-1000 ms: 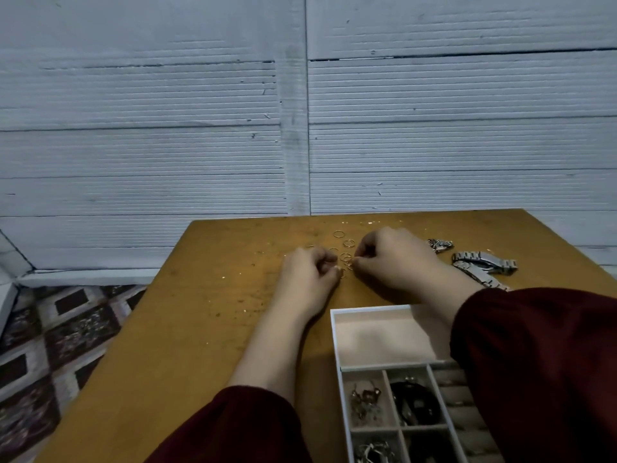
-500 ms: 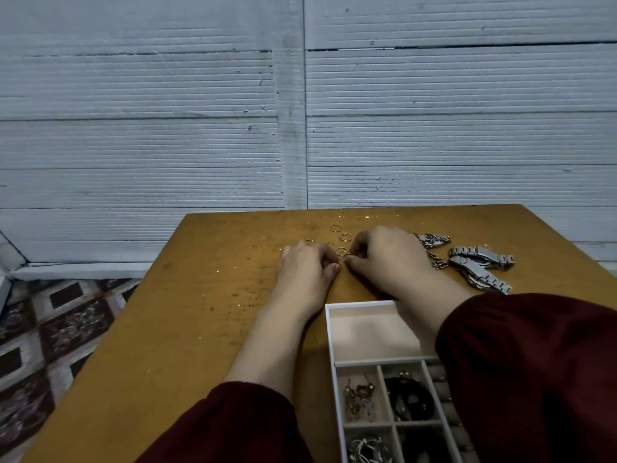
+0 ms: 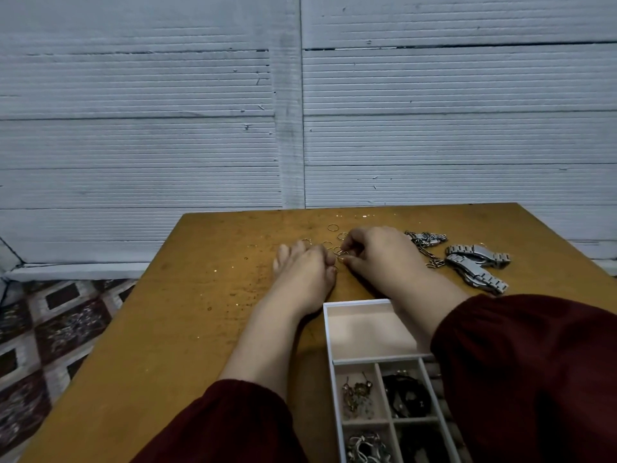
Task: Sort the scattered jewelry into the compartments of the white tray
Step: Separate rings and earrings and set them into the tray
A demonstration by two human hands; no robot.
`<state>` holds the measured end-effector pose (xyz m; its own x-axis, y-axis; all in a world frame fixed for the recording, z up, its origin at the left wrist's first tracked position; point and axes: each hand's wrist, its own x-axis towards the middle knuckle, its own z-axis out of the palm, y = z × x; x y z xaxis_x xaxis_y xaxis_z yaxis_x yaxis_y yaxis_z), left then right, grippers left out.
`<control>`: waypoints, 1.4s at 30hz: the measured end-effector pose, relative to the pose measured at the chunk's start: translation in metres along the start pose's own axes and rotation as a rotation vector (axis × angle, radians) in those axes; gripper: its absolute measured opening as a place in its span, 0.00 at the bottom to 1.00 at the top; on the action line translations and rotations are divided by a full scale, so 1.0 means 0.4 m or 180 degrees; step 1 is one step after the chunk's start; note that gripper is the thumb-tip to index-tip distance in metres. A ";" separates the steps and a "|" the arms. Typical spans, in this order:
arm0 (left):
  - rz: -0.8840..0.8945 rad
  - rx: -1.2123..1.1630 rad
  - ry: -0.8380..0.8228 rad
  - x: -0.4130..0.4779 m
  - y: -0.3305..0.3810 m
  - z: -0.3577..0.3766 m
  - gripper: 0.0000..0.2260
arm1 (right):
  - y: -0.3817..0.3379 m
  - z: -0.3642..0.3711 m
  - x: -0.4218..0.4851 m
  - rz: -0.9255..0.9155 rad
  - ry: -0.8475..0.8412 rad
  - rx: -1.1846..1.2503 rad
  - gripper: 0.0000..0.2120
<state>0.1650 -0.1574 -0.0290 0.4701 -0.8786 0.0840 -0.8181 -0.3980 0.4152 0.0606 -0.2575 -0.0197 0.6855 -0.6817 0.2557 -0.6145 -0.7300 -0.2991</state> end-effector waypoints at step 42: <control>0.0170 -0.3289 0.0891 -0.149 0.072 -0.031 0.13 | 0.043 -0.195 -0.193 0.0138 0.0469 0.0972 0.04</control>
<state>0.1174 -0.1132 -0.0109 0.6087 -0.7442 0.2751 -0.2246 0.1709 0.9593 -0.0332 -0.2212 0.0272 0.5839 -0.7276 0.3601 -0.4812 -0.6674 -0.5683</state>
